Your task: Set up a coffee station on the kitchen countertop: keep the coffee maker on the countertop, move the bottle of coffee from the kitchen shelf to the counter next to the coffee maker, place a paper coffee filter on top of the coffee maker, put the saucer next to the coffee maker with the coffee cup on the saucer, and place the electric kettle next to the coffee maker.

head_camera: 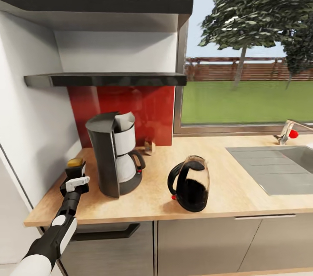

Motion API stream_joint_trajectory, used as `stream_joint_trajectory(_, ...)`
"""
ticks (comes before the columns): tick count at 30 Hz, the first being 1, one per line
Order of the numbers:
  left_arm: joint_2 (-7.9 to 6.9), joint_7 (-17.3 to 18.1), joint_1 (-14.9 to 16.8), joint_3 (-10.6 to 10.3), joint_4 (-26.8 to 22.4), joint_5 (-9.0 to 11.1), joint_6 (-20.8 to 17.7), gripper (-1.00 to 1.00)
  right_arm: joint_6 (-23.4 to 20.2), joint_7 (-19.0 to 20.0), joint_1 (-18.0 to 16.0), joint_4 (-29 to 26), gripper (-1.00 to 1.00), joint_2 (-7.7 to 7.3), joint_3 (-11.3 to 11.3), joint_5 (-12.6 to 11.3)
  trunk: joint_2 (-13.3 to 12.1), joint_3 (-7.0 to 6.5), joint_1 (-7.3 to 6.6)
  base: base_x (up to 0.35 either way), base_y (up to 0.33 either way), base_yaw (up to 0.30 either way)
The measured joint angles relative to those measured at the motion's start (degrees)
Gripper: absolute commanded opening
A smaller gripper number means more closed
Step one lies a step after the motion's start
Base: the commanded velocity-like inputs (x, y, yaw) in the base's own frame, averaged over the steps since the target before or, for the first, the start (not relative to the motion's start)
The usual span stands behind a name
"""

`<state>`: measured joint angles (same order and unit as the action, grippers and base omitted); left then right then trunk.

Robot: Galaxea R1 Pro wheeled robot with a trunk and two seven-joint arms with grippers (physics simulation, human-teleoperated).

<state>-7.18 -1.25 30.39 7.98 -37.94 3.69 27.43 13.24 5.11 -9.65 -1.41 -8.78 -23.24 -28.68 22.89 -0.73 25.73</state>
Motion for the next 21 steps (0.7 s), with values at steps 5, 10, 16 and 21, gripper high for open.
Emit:
stream_joint_trajectory(5, -0.01, 0.0, 0.0, 0.0, 0.0, 0.0, 0.1, -1.00, -0.1, 0.0, 0.0, 0.0, 1.00, -0.47, 0.0, 0.0, 0.0, 0.00, 0.02, 0.151, 0.000, 0.000)
stream_joint_trajectory(10, -0.26, 0.0, 0.0, 0.1, 0.0, 0.1, 0.1, -1.00, 0.1, 0.0, 0.0, 0.0, 1.00, -1.10, 0.0, 0.0, 0.0, 0.00, 0.03, 0.010, 0.000, 0.000)
stream_joint_trajectory(16, -0.02, 0.0, 0.0, -0.1, 1.1, -0.2, 0.4, -1.00, 0.0, 0.0, 0.0, 0.0, 1.00, -1.17, 0.0, 0.0, 0.0, 0.00, 0.03, 0.000, 0.000, 0.000)
stream_joint_trajectory(21, 0.07, 0.0, 0.0, -0.2, 1.5, -0.4, 0.4, 1.00, 0.0, 0.0, 0.0, 0.0, 1.00, -1.23, 0.0, 0.0, 0.0, 0.00, 0.03, 0.000, 0.000, 0.000)
